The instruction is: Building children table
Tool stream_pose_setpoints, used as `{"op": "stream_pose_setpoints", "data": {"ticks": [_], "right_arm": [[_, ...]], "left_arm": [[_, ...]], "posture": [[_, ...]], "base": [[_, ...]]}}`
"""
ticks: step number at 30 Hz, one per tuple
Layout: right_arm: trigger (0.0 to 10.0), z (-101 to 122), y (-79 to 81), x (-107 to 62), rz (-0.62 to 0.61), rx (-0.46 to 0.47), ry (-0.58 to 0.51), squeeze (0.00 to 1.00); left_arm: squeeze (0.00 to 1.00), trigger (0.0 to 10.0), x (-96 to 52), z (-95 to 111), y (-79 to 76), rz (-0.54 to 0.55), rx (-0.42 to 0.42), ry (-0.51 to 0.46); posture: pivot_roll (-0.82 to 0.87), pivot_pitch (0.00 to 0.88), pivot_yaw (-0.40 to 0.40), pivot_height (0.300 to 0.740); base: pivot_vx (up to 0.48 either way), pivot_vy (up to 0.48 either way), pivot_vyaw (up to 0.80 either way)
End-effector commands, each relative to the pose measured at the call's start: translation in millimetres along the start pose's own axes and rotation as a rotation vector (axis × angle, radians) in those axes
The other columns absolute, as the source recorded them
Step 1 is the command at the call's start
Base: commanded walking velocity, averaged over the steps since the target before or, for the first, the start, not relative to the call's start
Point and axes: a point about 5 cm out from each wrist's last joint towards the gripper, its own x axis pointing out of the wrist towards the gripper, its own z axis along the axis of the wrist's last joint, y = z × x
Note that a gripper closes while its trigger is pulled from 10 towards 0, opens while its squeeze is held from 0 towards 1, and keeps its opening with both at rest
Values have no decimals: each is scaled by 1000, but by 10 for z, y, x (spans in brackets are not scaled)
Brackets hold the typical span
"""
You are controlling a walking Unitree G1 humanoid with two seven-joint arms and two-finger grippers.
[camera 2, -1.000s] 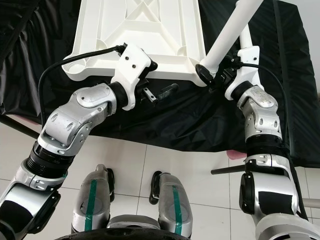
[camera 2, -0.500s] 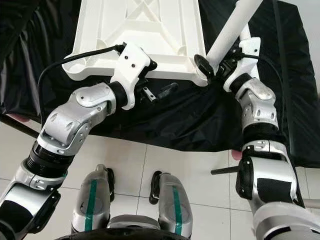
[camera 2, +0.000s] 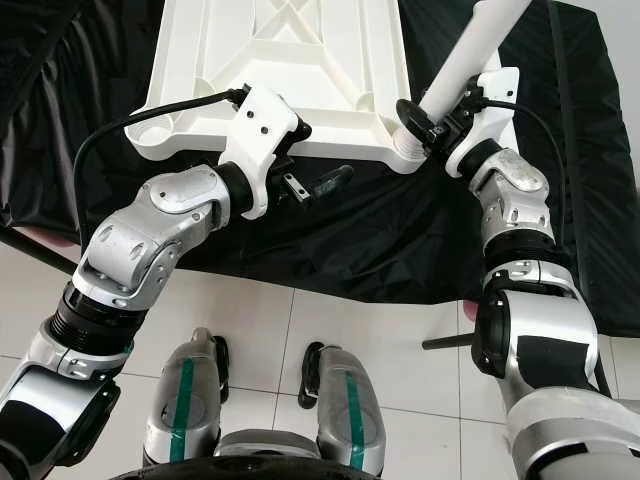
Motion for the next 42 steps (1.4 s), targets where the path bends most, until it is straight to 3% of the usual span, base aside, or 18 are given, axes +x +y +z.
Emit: {"op": "stream_pose_setpoints", "data": {"ticks": [1, 16, 25, 36, 38, 42], "right_arm": [[0, -50, -27, -40, -4, 18, 20, 0], [0, -108, 13, -34, -130, 75, -34, 0], [0, -201, 31, -82, -359, 85, -41, 0], [0, -275, 69, -116, -506, 82, -8, 0], [0, -310, 98, -121, -625, 70, 15, 0], [0, -331, 124, -120, -675, 77, 24, 0]], "left_arm": [[0, 10000, 6, 36, -20, -24, 5, -4], [0, 10000, 6, 30, -45, -25, 2, -4], [0, 10000, 8, 20, -64, -25, -2, -4], [0, 10000, 7, 11, -77, -28, -4, -2], [0, 10000, 8, 12, -76, -28, -4, -3], [0, 10000, 9, 13, -76, -27, -4, -3]], "posture": [[129, 87, -66, 740], [131, 86, -85, 740], [133, 82, -97, 740], [134, 78, -100, 740], [134, 78, -102, 740], [134, 78, -102, 740]], "base": [[0, 0, 0], [0, 0, 0], [0, 0, 0], [0, 0, 0], [0, 0, 0], [0, 0, 0]]}}
